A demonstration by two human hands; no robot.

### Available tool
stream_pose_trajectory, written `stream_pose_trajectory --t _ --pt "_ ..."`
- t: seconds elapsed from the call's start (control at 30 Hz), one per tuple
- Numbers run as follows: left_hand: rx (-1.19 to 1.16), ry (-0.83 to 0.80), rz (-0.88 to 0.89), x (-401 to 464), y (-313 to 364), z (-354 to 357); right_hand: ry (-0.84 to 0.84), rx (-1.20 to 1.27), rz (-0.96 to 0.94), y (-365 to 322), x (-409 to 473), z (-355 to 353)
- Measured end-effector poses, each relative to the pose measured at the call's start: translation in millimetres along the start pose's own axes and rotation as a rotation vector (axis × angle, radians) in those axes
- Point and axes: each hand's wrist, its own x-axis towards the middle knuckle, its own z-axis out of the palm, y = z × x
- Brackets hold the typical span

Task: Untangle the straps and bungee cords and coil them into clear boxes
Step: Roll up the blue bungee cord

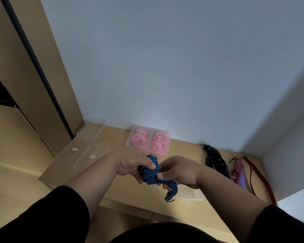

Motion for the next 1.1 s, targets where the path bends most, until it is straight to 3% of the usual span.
stream_pose_trajectory --t 0.13,0.3,0.53,0.93,1.1 --pt "0.113 -0.001 -0.084 2.9 -10.1 2.4 -0.015 -0.256 0.070 -3.1 2.1 4.0" --pt "0.277 -0.028 -0.192 7.6 -17.6 10.1 -0.068 -0.833 0.145 -13.5 4.7 12.7" --pt "0.358 0.097 -0.263 20.2 -31.9 23.0 0.050 -1.120 0.230 -12.5 12.9 23.3" --pt "-0.287 0.569 -0.192 49.1 -50.6 57.6 0.369 -1.198 0.241 -9.7 25.1 21.5" --pt "-0.675 0.665 -0.030 49.3 -34.9 51.5 0.516 -1.264 0.054 -11.7 24.8 29.5"
